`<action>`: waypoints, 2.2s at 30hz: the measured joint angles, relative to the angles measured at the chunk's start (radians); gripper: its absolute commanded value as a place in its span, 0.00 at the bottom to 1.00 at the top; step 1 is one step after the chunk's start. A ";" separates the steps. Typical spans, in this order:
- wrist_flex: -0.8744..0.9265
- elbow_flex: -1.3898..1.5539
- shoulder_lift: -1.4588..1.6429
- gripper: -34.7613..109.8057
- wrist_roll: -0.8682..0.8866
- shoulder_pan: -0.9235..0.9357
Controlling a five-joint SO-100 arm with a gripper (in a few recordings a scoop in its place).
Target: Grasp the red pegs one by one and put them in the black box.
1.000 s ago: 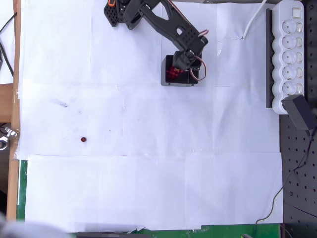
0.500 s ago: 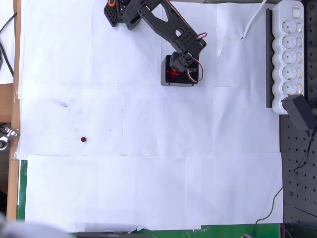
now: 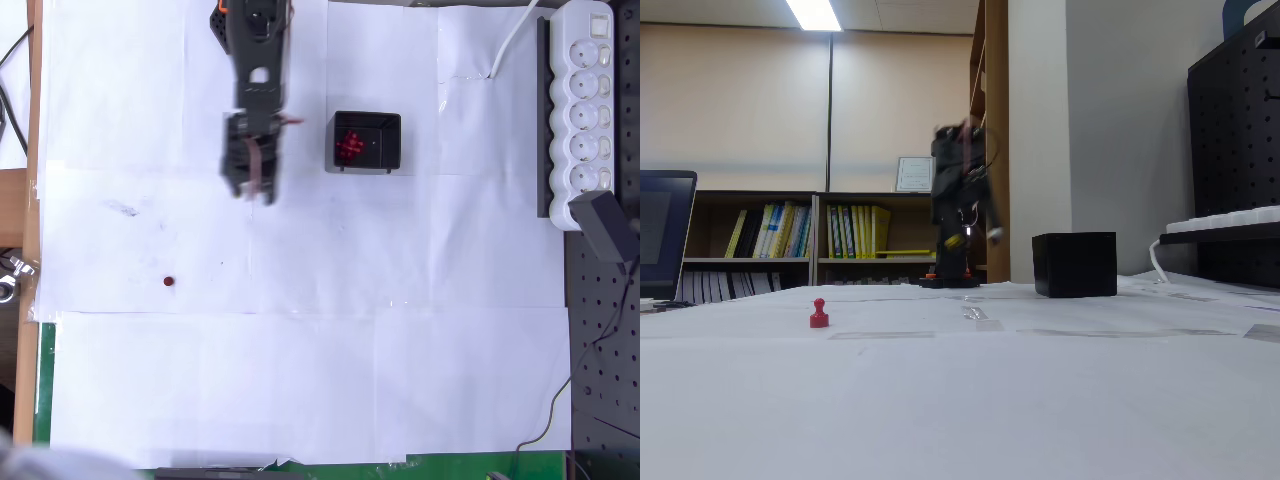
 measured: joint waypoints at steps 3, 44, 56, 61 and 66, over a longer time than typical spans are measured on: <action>-0.184 0.002 0.129 0.37 0.048 0.084; -0.716 0.479 0.779 0.37 0.146 0.152; -0.752 0.529 0.838 0.37 0.178 0.152; -0.782 0.529 0.850 0.37 0.178 0.146; -0.785 0.531 0.851 0.34 0.178 0.143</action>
